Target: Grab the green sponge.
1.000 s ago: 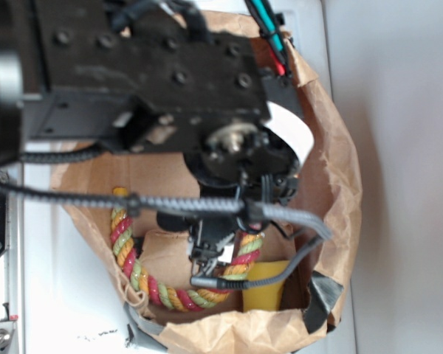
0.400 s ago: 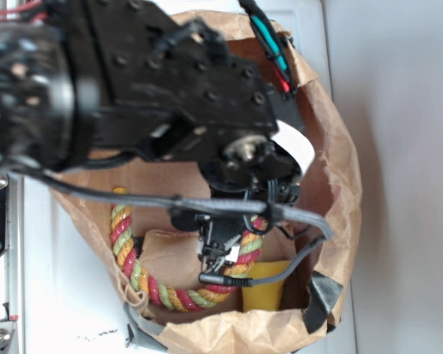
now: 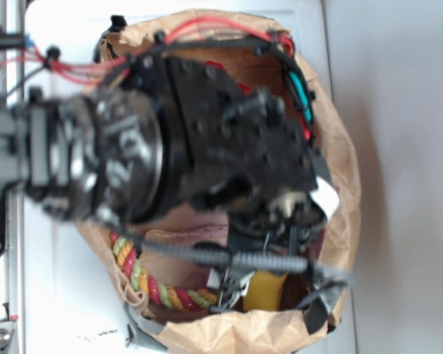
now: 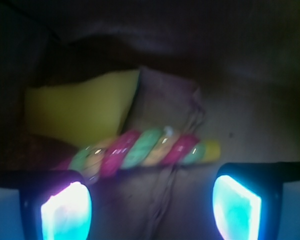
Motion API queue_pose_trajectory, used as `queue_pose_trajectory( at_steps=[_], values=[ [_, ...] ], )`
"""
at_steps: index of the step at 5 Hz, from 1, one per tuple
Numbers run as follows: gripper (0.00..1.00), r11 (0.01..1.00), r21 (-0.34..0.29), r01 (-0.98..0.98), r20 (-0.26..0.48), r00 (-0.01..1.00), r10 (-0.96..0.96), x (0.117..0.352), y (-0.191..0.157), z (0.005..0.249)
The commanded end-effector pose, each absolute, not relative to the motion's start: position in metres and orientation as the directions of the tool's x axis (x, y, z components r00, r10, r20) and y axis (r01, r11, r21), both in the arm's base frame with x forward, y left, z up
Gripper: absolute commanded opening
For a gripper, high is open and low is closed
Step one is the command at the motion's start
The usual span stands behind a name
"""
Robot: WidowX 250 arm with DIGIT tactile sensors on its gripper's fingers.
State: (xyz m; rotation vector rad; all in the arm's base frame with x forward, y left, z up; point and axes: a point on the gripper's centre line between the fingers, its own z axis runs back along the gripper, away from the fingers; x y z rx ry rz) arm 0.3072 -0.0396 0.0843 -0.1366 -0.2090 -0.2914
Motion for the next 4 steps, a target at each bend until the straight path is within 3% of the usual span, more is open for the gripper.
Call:
queue_pose_trajectory(
  at_steps=[1, 2, 3, 4],
  values=[
    [1.00, 0.949, -0.080, 0.304, 0.306, 0.914, -0.267, 0.313, -0.047, 0.115],
    [1.00, 0.949, -0.080, 0.304, 0.306, 0.914, -0.267, 0.313, -0.047, 0.115],
    [1.00, 0.934, -0.022, 0.357, 0.357, 0.875, -0.326, 0.305, -0.041, 0.101],
    [1.00, 0.921, -0.006, 0.390, 0.378, 0.853, -0.359, 0.312, -0.041, 0.096]
  ],
)
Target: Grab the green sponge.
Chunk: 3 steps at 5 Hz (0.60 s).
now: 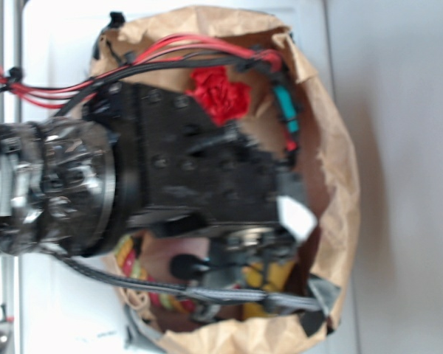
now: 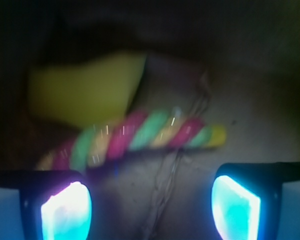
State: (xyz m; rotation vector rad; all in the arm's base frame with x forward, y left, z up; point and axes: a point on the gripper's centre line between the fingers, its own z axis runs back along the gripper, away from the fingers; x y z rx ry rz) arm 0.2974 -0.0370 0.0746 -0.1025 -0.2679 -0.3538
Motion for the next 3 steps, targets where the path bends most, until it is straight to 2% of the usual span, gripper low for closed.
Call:
queue_pose_trajectory(
  at_steps=[1, 2, 3],
  values=[
    [1.00, 0.903, -0.009, 0.430, 0.393, 0.832, -0.392, 0.318, -0.048, 0.097],
    [1.00, 0.897, -0.039, 0.441, 0.445, 0.811, -0.379, 0.320, -0.049, 0.109],
    [1.00, 0.890, -0.066, 0.452, 0.451, 0.809, -0.377, 0.324, -0.055, 0.114]
  ],
)
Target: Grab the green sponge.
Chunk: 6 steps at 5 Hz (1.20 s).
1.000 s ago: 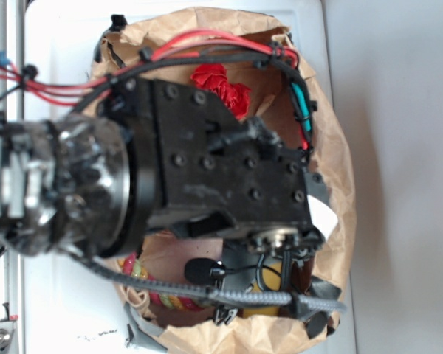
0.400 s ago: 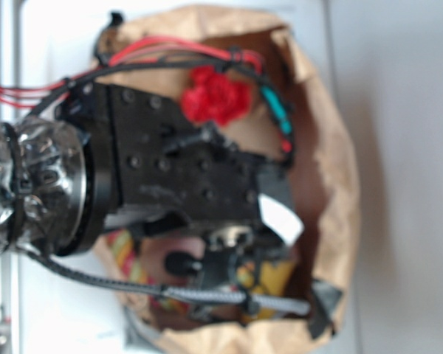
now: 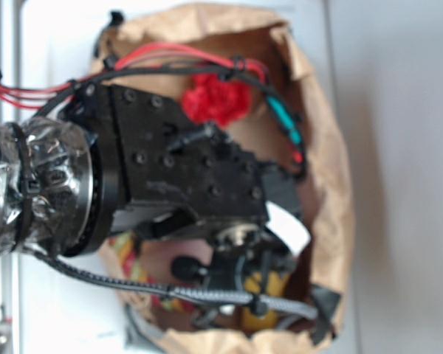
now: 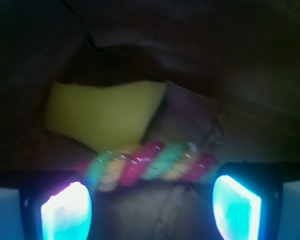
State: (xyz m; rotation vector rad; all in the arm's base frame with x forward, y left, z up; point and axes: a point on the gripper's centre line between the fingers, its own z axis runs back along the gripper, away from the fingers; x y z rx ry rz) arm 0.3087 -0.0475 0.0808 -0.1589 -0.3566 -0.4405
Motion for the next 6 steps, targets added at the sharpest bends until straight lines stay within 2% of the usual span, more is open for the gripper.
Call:
queue_pose_trajectory(
  at_steps=[1, 2, 4, 5, 6],
  values=[
    [1.00, 0.888, -0.073, 0.455, 0.440, 0.813, -0.380, 0.330, -0.063, 0.107],
    [1.00, 0.881, -0.064, 0.469, 0.438, 0.806, -0.397, 0.338, -0.071, 0.095],
    [1.00, 0.845, -0.103, 0.525, 0.418, 0.793, -0.442, 0.346, -0.091, 0.067],
    [1.00, 0.830, -0.129, 0.543, 0.384, 0.799, -0.463, 0.349, -0.096, 0.051],
    [0.82, 0.849, -0.098, 0.519, 0.360, 0.814, -0.456, 0.347, -0.095, 0.049]
  ],
)
